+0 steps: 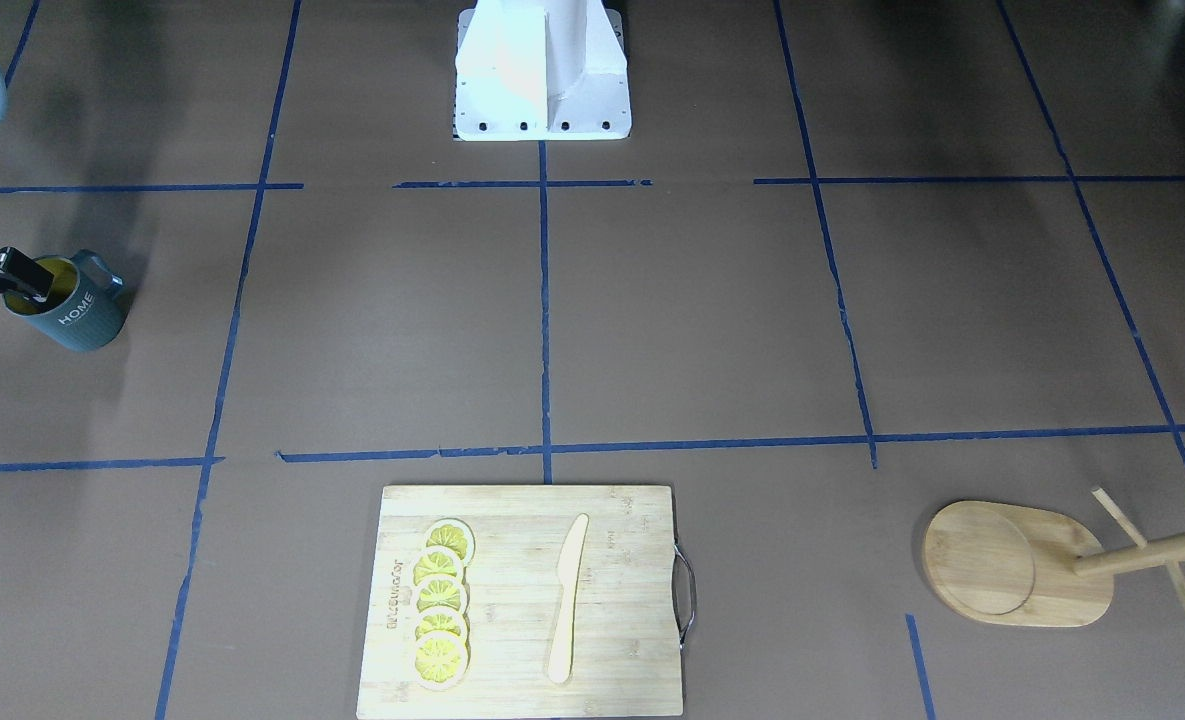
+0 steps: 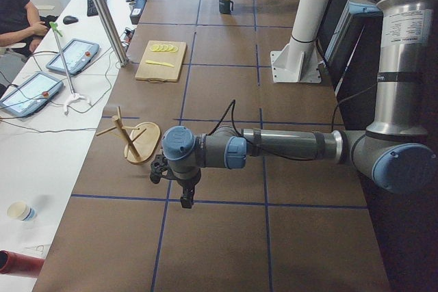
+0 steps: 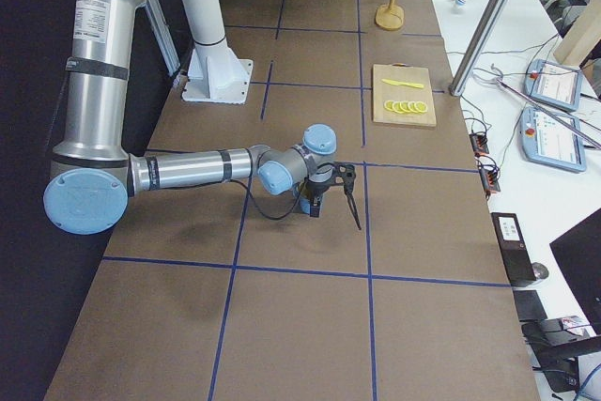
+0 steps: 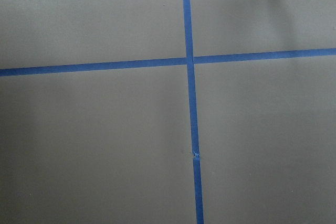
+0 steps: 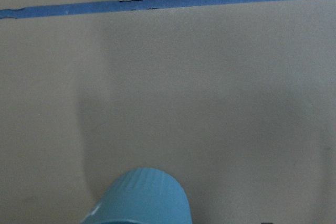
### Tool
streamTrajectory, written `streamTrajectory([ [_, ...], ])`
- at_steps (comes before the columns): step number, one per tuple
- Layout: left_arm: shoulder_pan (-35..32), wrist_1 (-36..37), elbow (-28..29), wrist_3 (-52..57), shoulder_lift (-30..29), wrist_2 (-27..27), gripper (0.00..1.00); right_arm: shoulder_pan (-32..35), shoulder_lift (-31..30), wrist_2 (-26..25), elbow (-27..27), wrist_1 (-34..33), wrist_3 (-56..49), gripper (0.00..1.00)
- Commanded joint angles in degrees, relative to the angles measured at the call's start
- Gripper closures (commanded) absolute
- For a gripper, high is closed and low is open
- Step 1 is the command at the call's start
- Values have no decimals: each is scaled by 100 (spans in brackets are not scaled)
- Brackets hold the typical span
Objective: Hang cup on storage rack
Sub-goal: 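Lower the right gripper onto the teal mug rim and grasp it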
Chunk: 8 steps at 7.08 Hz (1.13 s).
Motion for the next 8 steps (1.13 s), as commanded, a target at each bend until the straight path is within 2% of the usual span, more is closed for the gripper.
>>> streamTrajectory([
  [1,-5,9,-62,-15,0,0,0,-82,9,30,-13,14,-51,84],
  [2,4,0,-62,-15,0,0,0,-118,-8,47,4,14,-61,98],
  [4,4,9,-71,-24,0,-9,0,-101,-191,82,223,14,-25,100],
  [6,-5,17,-106,-24,0,-9,0,100,-604,213,897,-65,-8,100],
  [7,4,26,-97,-24,0,-9,0,571,-501,615,1083,-309,18,100],
  [8,-5,26,-97,-24,0,-9,0,637,-135,654,1364,-1042,27,100],
])
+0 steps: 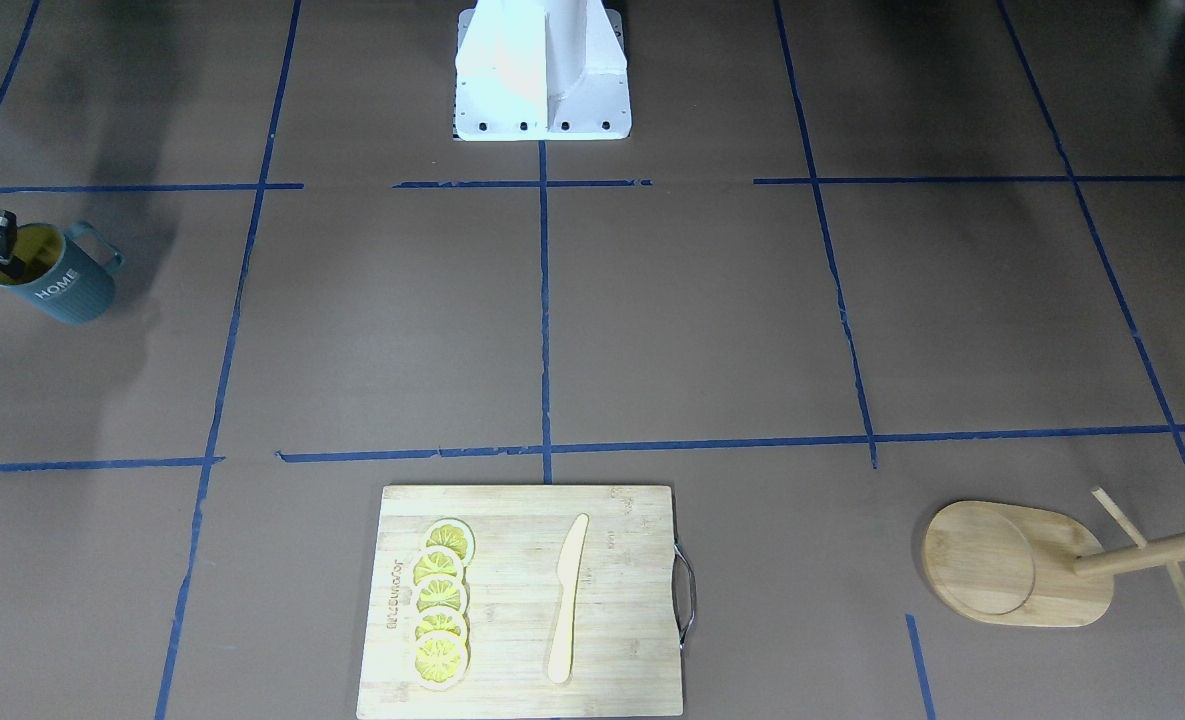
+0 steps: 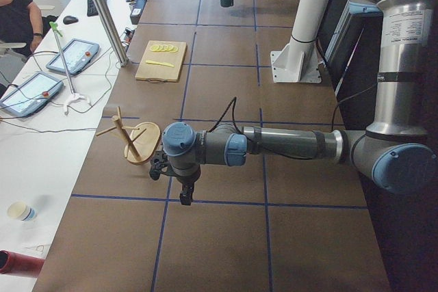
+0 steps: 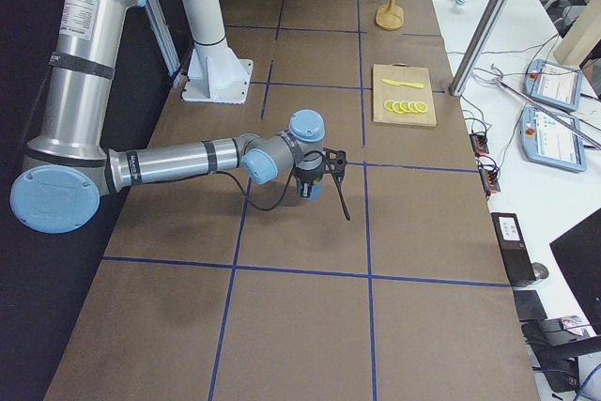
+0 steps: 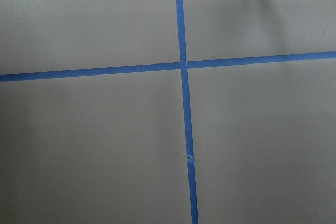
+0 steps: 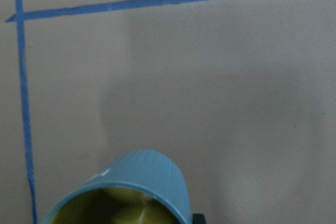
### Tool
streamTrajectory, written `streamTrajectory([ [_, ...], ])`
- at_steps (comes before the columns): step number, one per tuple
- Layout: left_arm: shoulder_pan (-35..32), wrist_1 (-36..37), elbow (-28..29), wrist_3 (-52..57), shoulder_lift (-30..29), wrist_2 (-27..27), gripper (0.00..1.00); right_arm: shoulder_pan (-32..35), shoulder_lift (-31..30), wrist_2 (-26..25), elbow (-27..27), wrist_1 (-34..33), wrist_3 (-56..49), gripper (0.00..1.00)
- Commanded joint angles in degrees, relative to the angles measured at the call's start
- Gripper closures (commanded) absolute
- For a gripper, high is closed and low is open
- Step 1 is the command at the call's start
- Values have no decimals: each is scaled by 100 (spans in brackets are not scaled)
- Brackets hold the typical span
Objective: Hang cup on storage rack
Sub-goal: 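Carry the teal mug with the right gripper toward the table center and set it down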
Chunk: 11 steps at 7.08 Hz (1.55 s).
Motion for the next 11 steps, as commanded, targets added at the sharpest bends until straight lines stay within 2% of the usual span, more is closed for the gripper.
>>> streamTrajectory([
  [1,-5,3,-8,0,0,0,0,219,823,125,516,-1452,34,100],
  [2,4,3,1,0,0,0,0,219,1481,116,544,-2147,61,100],
  [3,4,3,-8,0,-9,0,0,27,2088,90,527,-2529,496,100],
  [5,4,3,1,0,0,-132,0,-1137,3458,-705,318,-2943,1629,100],
  [6,4,3,10,0,0,-132,0,-1718,4283,-1258,-49,-3120,2147,100],
  [7,4,3,10,0,0,-123,0,-2089,4909,-1534,-505,-3121,2727,100],
  [8,4,-5,18,0,0,-132,0,-2336,5385,-1710,-945,-3104,2985,100],
  [9,4,-5,10,0,0,-123,0,-2617,5599,-1964,-1202,-3069,3040,100],
  [11,4,-5,1,0,0,-132,0,-2979,6415,-2169,-2236,-2990,3451,100],
])
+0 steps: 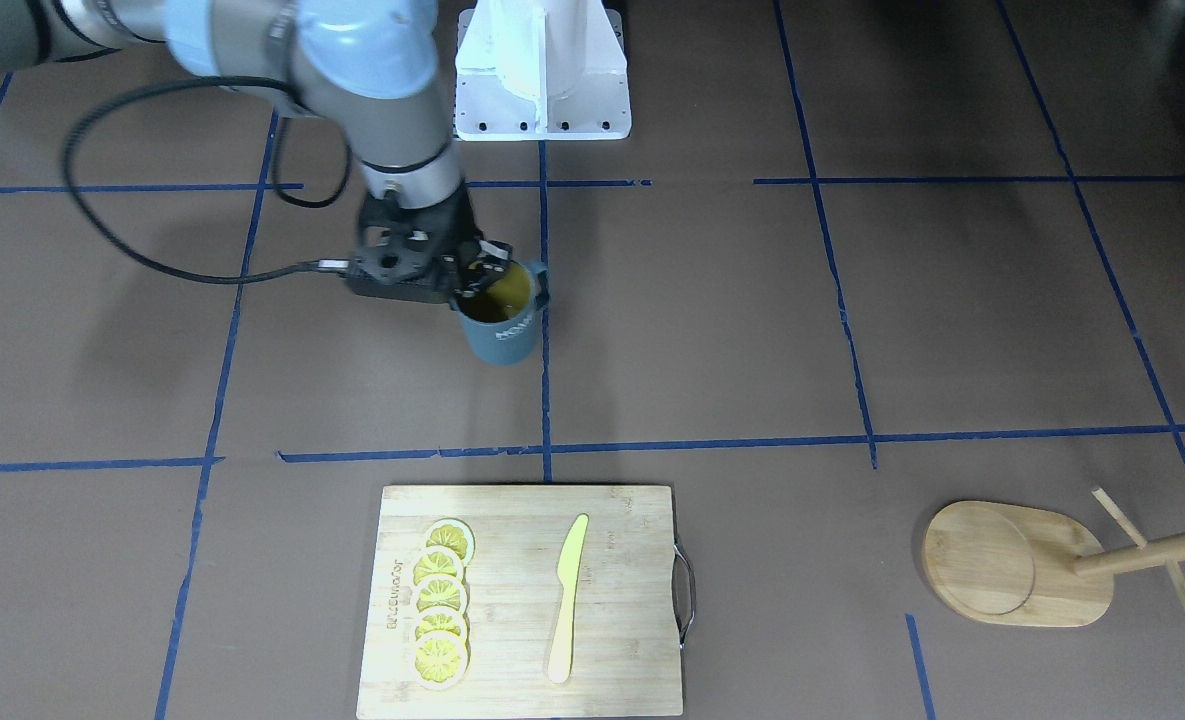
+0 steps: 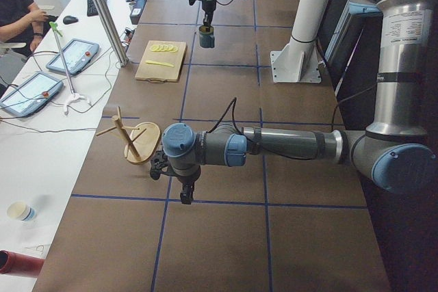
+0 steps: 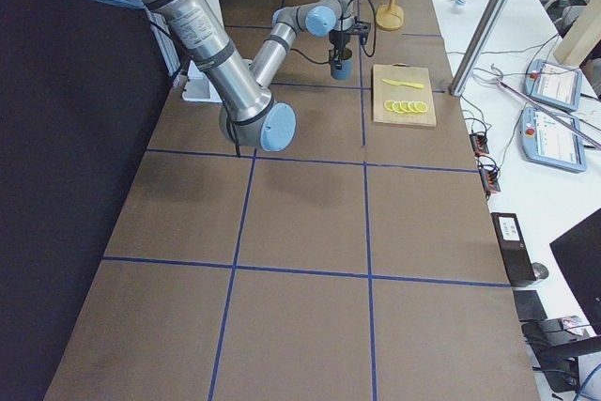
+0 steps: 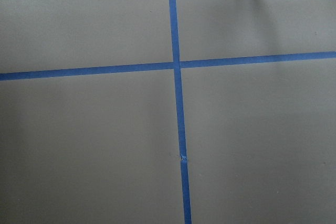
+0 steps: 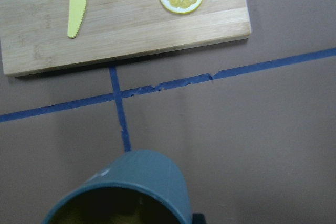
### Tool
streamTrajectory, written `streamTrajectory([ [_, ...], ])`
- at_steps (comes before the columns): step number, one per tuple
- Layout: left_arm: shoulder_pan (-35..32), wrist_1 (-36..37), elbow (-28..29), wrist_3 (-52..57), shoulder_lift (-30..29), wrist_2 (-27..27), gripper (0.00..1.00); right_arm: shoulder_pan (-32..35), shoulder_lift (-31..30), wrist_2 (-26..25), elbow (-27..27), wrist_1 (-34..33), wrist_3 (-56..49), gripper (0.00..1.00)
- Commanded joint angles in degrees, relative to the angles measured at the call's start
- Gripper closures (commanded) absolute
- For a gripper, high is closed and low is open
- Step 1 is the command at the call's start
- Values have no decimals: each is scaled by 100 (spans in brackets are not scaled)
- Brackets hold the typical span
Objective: Hang cup on storage rack
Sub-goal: 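Carry the teal mug with the right gripper toward the table center and set it down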
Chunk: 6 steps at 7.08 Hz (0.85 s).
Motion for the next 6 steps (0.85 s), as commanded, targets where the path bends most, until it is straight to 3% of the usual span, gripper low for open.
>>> streamTrajectory([
  [1,0,0,-10,0,0,-6,0,-393,568,-241,-948,406,366,100],
  [3,0,0,-10,0,0,-6,0,-553,516,-392,-1048,383,367,99],
  [6,0,0,-10,0,0,-6,0,-510,454,-287,-1057,375,1332,98],
])
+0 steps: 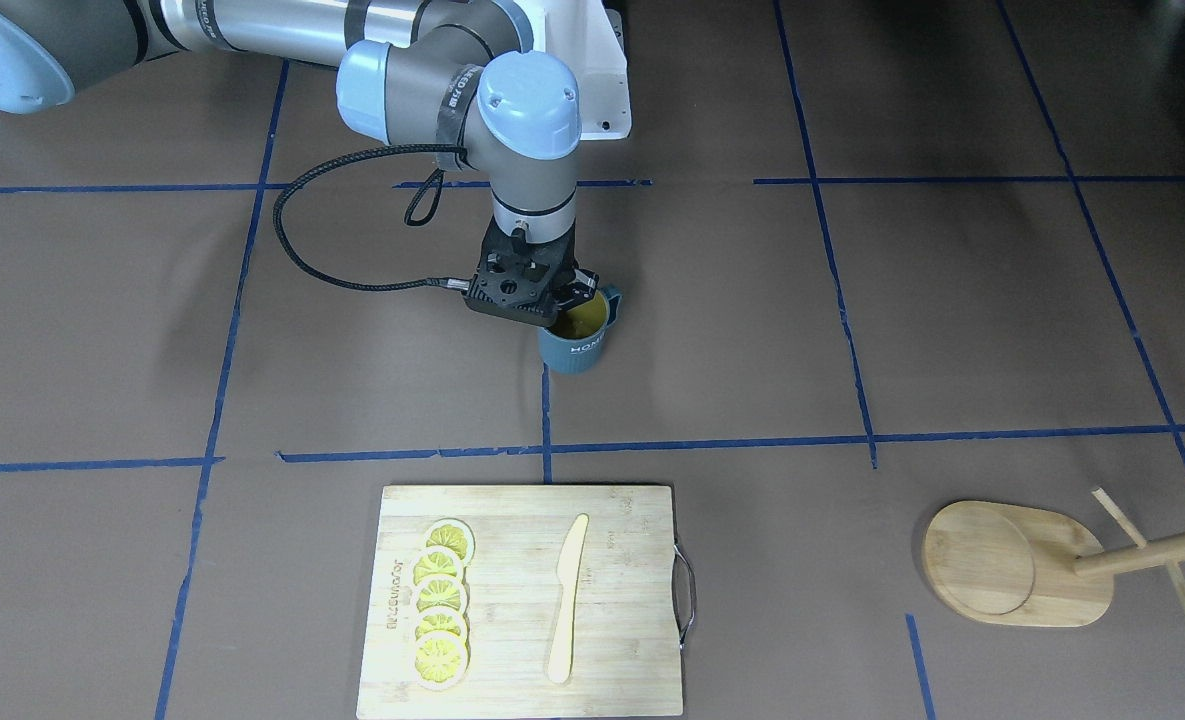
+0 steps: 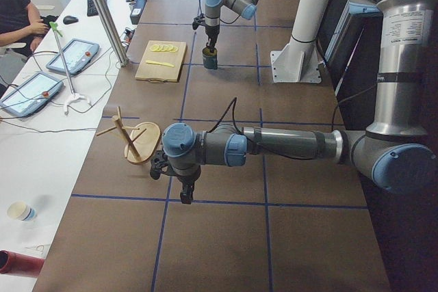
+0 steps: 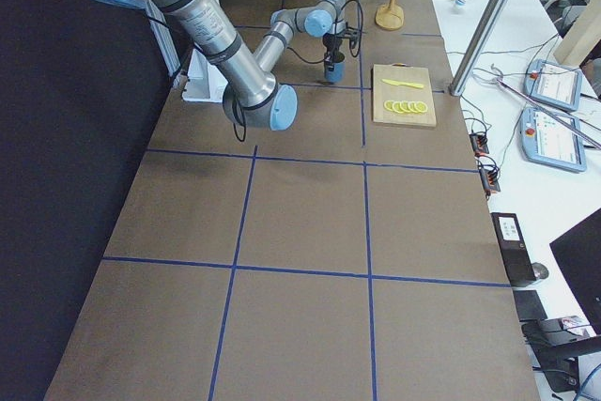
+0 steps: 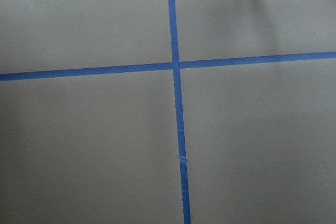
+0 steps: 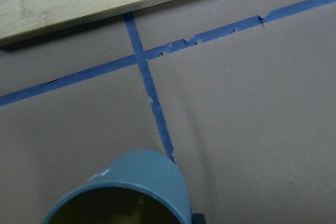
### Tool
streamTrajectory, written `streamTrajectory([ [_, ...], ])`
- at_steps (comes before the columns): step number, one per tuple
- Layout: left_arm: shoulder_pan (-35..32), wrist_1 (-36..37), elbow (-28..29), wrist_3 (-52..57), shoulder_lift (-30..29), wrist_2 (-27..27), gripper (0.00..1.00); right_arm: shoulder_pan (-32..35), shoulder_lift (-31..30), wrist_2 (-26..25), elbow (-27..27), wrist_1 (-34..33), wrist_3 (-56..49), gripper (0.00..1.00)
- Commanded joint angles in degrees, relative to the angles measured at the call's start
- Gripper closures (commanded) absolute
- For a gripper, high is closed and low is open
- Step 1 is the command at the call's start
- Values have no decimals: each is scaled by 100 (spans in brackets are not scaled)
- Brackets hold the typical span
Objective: Hang cup on storage rack
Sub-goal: 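Carry the teal mug with the right gripper toward the table center and set it down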
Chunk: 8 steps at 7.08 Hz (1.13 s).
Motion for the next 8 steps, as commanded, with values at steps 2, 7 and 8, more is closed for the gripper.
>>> streamTrajectory([
  [2,3,0,-1,0,0,0,0,5,-60,46,-5,24,300,71],
  [7,3,0,-18,17,-9,-9,0,101,-131,307,274,33,300,1],
  [8,-6,43,-140,35,0,-313,0,389,-218,623,616,-11,291,1],
])
